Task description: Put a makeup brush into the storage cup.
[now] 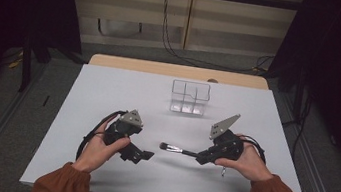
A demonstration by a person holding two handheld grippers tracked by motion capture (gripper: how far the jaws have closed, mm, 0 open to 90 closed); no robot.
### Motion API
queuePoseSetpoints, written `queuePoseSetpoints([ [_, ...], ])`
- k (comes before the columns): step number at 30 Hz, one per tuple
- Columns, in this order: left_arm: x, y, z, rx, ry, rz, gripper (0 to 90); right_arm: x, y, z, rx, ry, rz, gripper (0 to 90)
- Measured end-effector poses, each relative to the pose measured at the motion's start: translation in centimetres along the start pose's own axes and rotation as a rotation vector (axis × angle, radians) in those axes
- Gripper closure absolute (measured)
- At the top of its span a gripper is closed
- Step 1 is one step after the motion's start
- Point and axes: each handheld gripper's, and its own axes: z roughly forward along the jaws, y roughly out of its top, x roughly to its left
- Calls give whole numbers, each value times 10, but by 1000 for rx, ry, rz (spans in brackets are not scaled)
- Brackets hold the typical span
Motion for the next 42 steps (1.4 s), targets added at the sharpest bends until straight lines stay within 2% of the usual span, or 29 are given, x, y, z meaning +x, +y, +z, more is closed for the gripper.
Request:
queuePoseSetpoints([
  [3, 2, -4, 0, 0, 2, -9, 39, 1, -5, -3, -13, -18, 17, 795],
  [10, 2, -8, 0, -9, 12, -20, 39, 2, -14, -5, -65, -22, 51, 795],
  [14, 1, -8, 0, -17, 25, -13, 39, 3, -15, -8, -139, -24, 57, 795],
  [17, 1, -9, 1, -29, 29, -14, 39, 4, -14, -7, -181, -25, 49, 795],
  [20, 0, -10, 2, -37, 28, -13, 39, 6, -14, -6, -196, -35, 39, 795],
  [30, -1, -11, 3, -48, 39, -21, 39, 9, -14, -8, -343, -59, 16, 795],
  [32, -2, -12, 4, -44, 39, -17, 39, 10, -15, -8, -374, -77, 13, 796],
  [39, -4, -11, 4, -62, 40, -16, 39, 10, -17, -10, -452, -77, 42, 796],
  [42, -5, -12, 4, -87, 60, -25, 39, 12, -18, -9, -480, -96, 34, 796],
])
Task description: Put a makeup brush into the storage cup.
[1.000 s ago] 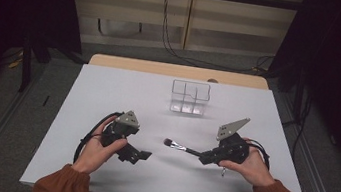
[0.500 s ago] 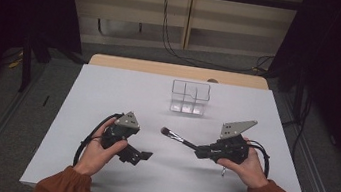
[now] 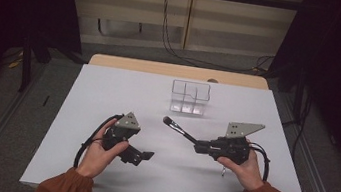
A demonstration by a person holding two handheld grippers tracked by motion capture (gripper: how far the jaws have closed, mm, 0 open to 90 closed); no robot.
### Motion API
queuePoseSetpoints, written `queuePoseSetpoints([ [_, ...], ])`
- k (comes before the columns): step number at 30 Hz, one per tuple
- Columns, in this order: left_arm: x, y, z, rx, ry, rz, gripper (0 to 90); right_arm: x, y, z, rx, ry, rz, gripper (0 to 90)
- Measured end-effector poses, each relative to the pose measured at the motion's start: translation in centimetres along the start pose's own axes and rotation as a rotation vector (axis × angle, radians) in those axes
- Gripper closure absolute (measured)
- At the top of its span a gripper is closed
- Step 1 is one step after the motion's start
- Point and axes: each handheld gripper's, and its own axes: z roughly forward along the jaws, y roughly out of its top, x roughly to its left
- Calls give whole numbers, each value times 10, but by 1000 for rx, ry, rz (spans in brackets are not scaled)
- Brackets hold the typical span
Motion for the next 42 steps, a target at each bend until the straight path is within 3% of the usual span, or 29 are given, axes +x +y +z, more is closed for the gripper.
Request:
queuePoseSetpoints([
  [5, -3, -1, 0, -48, 13, -11, 38, 5, 4, -1, -61, -24, -8, 796],
  [8, -5, -1, 0, -66, 47, 2, 37, 4, 4, 0, -71, -26, -1, 796],
  [15, -10, 2, 1, -132, 27, 27, 31, 4, 2, 1, -67, -17, -2, 796],
  [19, -14, 4, 5, -144, 5, 4, 35, 4, 3, -1, -75, -24, 0, 795],
  [23, -18, 8, 7, -227, 30, 25, 38, 4, 3, -1, -77, -35, -4, 795],
  [26, -20, 12, 8, -268, 22, 6, 38, 5, 3, -1, -80, -39, -10, 795],
  [28, -21, 14, 10, -280, 10, -5, 38, 5, 4, -1, -79, -39, -12, 796],
  [33, -25, 20, 17, -279, 0, 21, 39, 5, 4, -2, -83, -49, -14, 796],
  [37, -26, 23, 23, -303, -63, 26, 44, 6, 5, -2, -86, -47, -16, 795],
  [42, -30, 28, 32, -312, -40, 34, 48, 7, 5, -1, -80, -50, -24, 795],
])
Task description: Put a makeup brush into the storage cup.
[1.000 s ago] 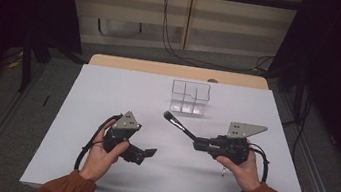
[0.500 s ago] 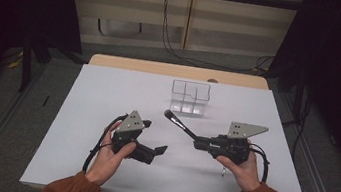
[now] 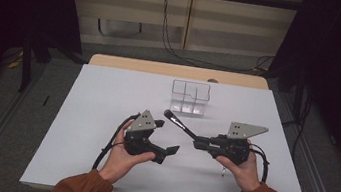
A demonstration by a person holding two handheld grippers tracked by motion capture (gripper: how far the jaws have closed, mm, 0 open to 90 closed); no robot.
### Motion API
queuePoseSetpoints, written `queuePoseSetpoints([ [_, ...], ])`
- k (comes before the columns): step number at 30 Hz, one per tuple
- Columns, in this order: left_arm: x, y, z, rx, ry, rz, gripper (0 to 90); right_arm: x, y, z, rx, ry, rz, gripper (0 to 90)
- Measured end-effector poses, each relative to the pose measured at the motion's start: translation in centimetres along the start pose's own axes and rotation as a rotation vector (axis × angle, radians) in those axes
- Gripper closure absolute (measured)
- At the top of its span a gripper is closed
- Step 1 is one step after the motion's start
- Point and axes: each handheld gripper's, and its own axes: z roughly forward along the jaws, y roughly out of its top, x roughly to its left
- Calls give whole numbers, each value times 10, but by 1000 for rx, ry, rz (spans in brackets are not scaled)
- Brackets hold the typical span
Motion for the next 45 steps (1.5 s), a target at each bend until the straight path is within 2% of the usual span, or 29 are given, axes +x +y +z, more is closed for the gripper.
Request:
queuePoseSetpoints([
  [2, -2, 1, 2, -19, -23, 14, 58, 1, 0, 0, 2, 1, -3, 795],
  [3, -4, 2, 4, -18, -1, 31, 64, 1, 0, 0, 2, -1, -3, 795],
  [5, -6, 4, 6, -21, -3, 39, 69, 1, 0, 1, 4, 1, -3, 795],
  [9, -9, 9, 10, -41, -10, 32, 108, 1, 0, 0, 4, -7, -1, 795],
  [12, -10, 10, 15, -38, -25, 17, 116, 1, -1, 0, 3, -5, 0, 795],
  [14, -10, 9, 17, -49, -24, 17, 170, 1, -1, 0, 4, -5, 0, 795],
  [17, -10, 9, 18, -70, -25, 1, 240, 1, -2, 1, 11, -14, 1, 795],
  [20, -11, 11, 14, -125, -1, -3, 309, 1, -3, 2, 16, -15, 5, 795],
  [21, -11, 12, 14, -133, -7, -9, 317, 1, -3, 2, 14, -15, 4, 795],
  [23, -9, 12, 13, -137, -18, -39, 327, 3, -3, 2, 13, -16, 1, 795],
  [26, -7, 11, 13, -140, -28, -62, 409, 4, -3, 3, 9, -18, 3, 795],
  [28, -5, 11, 12, -162, -39, -97, 467, 4, -3, 4, 10, -12, 5, 795],
  [31, -3, 11, 10, -167, -37, -107, 534, 4, -3, 5, 5, -9, 9, 795],
  [39, -5, 12, 8, -193, -25, -124, 587, 5, -3, 8, 5, -7, 5, 794],
  [45, -3, 14, 5, -211, -58, -145, 634, 7, -3, 10, 10, 2, 2, 795],
])
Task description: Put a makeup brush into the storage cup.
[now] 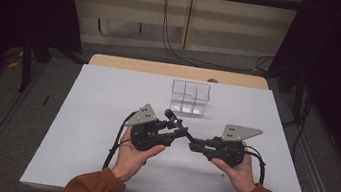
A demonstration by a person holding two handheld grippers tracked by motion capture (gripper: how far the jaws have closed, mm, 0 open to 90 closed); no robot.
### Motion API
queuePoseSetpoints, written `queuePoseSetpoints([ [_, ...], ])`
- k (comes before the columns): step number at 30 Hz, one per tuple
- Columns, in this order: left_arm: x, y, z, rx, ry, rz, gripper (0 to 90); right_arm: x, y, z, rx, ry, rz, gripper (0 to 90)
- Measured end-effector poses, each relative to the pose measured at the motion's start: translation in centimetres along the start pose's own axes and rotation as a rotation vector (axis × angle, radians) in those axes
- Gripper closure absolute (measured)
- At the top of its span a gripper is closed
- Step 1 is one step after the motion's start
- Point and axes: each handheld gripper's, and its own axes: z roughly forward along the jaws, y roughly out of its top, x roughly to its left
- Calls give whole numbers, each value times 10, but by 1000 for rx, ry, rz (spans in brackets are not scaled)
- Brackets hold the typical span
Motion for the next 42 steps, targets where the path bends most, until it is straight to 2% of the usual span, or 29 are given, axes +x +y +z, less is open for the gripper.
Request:
queuePoseSetpoints([
  [4, -1, 2, -1, -15, -16, -24, 690, 1, -1, 3, 9, 14, -3, 794],
  [8, 0, 3, -2, -2, -24, -29, 716, 2, -2, 7, 12, 22, -3, 794],
  [11, 1, 4, -2, -1, -41, -52, 739, 2, -3, 9, 16, 28, 1, 792],
  [13, 0, 4, -3, 0, -50, -48, 748, 3, -3, 10, 16, 32, 1, 790],
  [16, -6, 4, -4, 11, -35, -13, 757, 3, -3, 13, 26, 29, 0, 781],
  [18, -9, 5, -3, 19, -54, -1, 776, 3, -4, 15, 36, 31, -1, 771],
  [20, -12, 6, -3, 28, -56, 19, 792, 2, -5, 16, 37, 30, 2, 759],
  [22, -13, 7, -4, 27, -62, 18, 795, 2, -5, 16, 34, 38, 4, 743],
  [27, -11, 7, -4, 29, -60, 2, 796, 3, -6, 17, 44, 52, 5, 622],
  [31, -12, 8, -3, 48, -58, 3, 796, 1, -6, 17, 40, 49, 15, 530],
  [34, -11, 11, -6, 48, -58, -2, 797, 1, -5, 14, 26, 57, 24, 430],
  [37, -9, 15, -9, 49, -56, -9, 796, 0, -6, 12, 17, 50, 36, 339],
  [39, -9, 17, -10, 59, -55, -15, 797, -1, -6, 11, 14, 29, 44, 254],
  [42, -8, 20, -12, 62, -50, -11, 796, -1, -7, 12, 11, 29, 53, 202],
])
